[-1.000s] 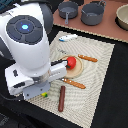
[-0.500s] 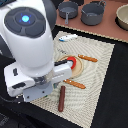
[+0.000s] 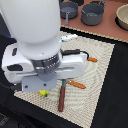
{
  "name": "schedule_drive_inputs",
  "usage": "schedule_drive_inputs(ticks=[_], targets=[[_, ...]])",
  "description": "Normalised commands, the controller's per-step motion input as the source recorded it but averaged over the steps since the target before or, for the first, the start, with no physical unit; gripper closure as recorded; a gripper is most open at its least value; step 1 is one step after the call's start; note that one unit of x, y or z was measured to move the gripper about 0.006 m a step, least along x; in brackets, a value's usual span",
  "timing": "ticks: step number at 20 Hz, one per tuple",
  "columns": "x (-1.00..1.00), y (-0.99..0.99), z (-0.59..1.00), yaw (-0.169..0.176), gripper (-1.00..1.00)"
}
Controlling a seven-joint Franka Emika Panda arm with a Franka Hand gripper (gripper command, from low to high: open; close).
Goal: Interact with the objects in diverse but meaningful ways.
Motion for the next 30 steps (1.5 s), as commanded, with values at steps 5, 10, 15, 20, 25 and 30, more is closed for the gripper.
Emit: schedule_drive_inputs(ticks=[5, 10, 15, 20, 25, 30], targets=[[0.73, 0.00, -0.15, 0.000, -1.00], [0.65, -0.01, -0.18, 0.000, -1.00], [0.48, -0.06, -0.22, 0.000, -1.00], [0.15, -0.08, -0.31, 0.000, -1.00], [0.01, -0.05, -0.28, 0.000, -1.00], [0.15, -0.03, -0.10, 0.000, -1.00]])
